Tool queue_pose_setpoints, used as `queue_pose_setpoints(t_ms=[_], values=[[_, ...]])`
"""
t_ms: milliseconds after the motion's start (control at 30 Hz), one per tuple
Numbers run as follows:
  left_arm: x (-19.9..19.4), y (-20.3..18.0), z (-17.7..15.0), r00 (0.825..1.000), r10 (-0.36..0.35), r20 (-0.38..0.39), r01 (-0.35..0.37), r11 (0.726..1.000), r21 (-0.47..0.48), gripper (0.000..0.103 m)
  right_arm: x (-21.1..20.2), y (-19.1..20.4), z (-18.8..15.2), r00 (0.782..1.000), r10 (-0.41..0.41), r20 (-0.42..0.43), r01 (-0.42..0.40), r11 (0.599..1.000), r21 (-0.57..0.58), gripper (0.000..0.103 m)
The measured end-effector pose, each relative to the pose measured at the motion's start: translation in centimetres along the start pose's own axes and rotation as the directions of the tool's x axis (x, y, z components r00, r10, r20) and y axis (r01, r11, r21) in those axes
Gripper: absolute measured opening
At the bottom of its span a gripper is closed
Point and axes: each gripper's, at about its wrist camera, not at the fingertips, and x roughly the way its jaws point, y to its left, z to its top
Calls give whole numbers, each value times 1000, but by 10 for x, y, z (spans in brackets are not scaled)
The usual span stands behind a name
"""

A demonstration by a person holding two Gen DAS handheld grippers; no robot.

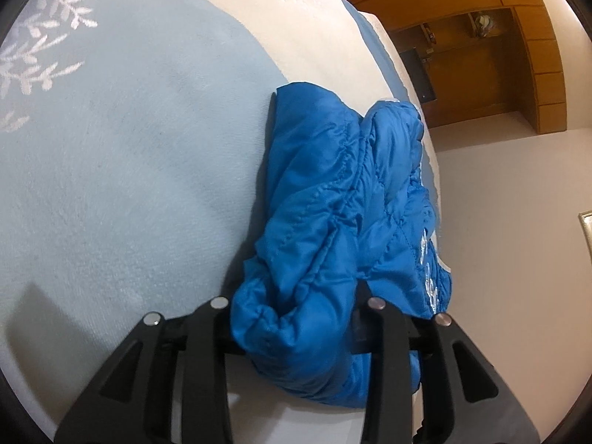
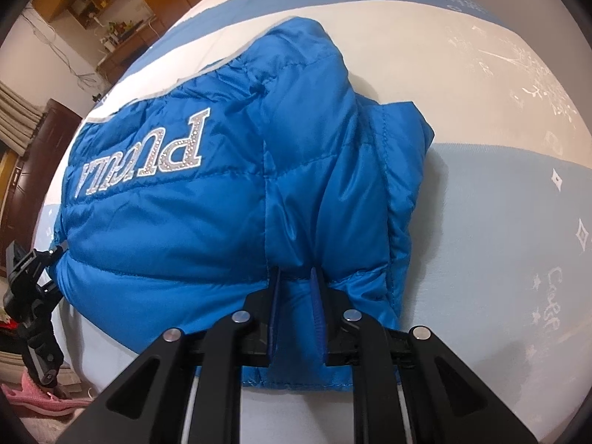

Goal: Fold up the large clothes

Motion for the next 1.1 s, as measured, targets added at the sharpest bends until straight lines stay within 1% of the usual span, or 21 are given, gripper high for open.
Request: queue_pose_setpoints(t_ms=[100,167,200,233,300,400,467,567,667,733,767,800,833,900,933,1033,1100], values=[[-6,-13,3,999,45,6,-45,998,36,33,-4,-3,-2,1000,10,7,-10,1000,28,16],[-13,-30,2,996,87,18,-88,991,97,32,-9,-5,-1,1000,15,7,-15,998,55,17],[-15,-38,2,995,100,23,-102,987,121,31,-14,-5,0,1000,15,6,-15,998,60,19],[-19,-48,3,994,110,27,-112,983,144,31,-20,-6,1,1000,23,5,-23,998,66,27],[-26,-64,2,992,123,36,-127,975,181,31,-33,-6,3,999,41,24,-43,996,74,34],[-36,-97,1,987,146,62,-158,951,267,30,-58,-2,6,997,36,70,-39,998,42,35],[-40,-124,-3,984,160,82,-178,927,329,30,-74,0,8,995,33,96,-36,999,27,35],[-44,-163,-9,984,146,98,-174,894,413,29,-88,0,12,995,9,101,-12,999,31,35],[-41,-203,-20,987,127,97,-158,850,502,29,-91,-2,11,997,-4,77,0,999,47,35],[-35,-235,-32,988,126,91,-155,798,582,29,-92,-2,9,998,-17,61,14,998,53,35],[-34,-243,-38,988,127,87,-154,779,608,29,-92,-2,8,998,-25,58,22,998,54,35],[-30,-255,-46,990,121,73,-140,757,639,30,-94,-1,7,998,-31,59,28,998,54,35],[-24,-263,-51,991,116,60,-127,743,657,30,-96,0,7,998,-33,62,29,998,53,35],[-10,-284,-66,994,108,20,-91,696,712,29,-104,5,10,997,-32,71,29,998,48,36],[-1,-293,-74,994,109,-6,-70,678,732,29,-107,6,11,997,-34,74,30,998,47,36],[21,-306,-92,990,123,-65,-28,632,774,29,-115,9,14,997,-37,71,34,998,45,36],[42,-311,-105,984,146,-104,-5,598,801,30,-116,9,17,997,-44,69,41,998,42,36]])
